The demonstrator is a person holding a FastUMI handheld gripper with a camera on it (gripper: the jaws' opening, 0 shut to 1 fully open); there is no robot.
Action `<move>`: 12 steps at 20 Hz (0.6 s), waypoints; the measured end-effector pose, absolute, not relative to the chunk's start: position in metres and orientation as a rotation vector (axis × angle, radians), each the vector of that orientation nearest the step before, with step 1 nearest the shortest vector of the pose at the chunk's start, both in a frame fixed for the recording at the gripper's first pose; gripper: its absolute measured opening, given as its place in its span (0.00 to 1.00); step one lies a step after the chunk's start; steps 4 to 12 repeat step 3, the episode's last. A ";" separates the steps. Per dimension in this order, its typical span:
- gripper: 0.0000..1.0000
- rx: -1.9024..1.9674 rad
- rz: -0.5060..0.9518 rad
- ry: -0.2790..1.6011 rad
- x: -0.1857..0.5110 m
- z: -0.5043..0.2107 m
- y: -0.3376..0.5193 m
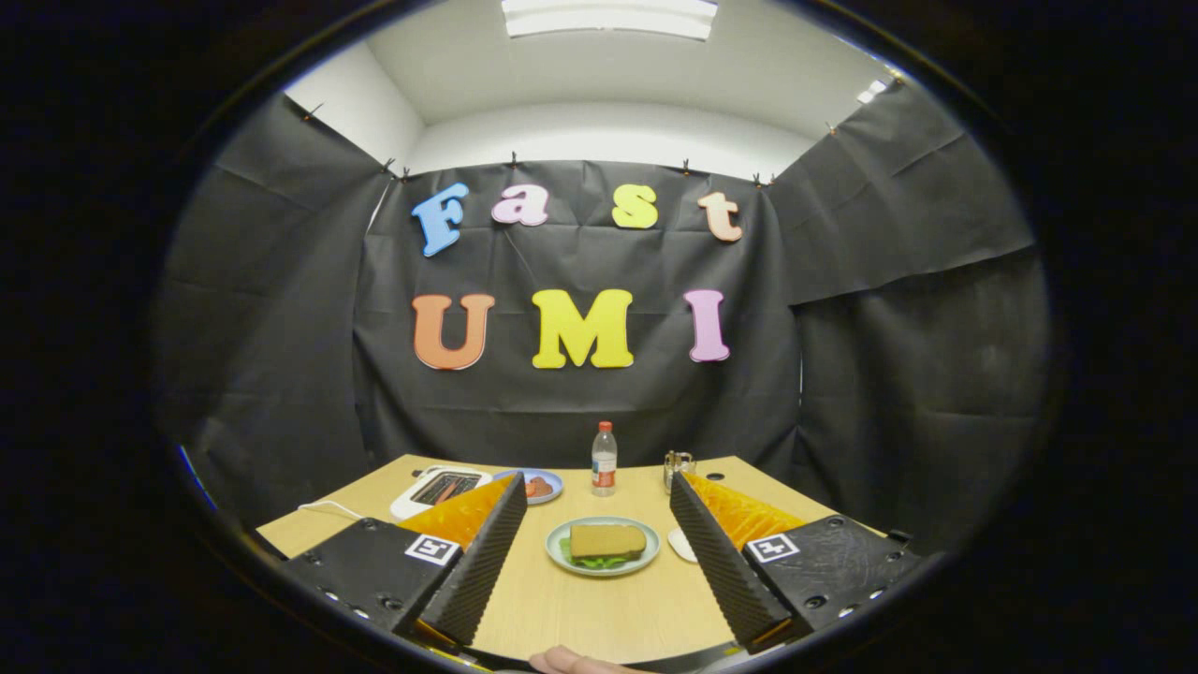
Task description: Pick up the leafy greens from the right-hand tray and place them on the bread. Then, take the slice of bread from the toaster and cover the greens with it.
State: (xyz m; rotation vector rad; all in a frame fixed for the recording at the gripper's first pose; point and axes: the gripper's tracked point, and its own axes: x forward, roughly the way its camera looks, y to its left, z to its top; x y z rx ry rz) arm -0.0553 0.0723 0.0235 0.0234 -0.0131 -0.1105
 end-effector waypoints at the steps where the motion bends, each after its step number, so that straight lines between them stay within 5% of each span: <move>1: 0.95 0.023 -0.101 -0.014 -0.057 0.023 0.074; 12: 0.95 0.033 -0.065 -0.010 -0.058 0.021 0.082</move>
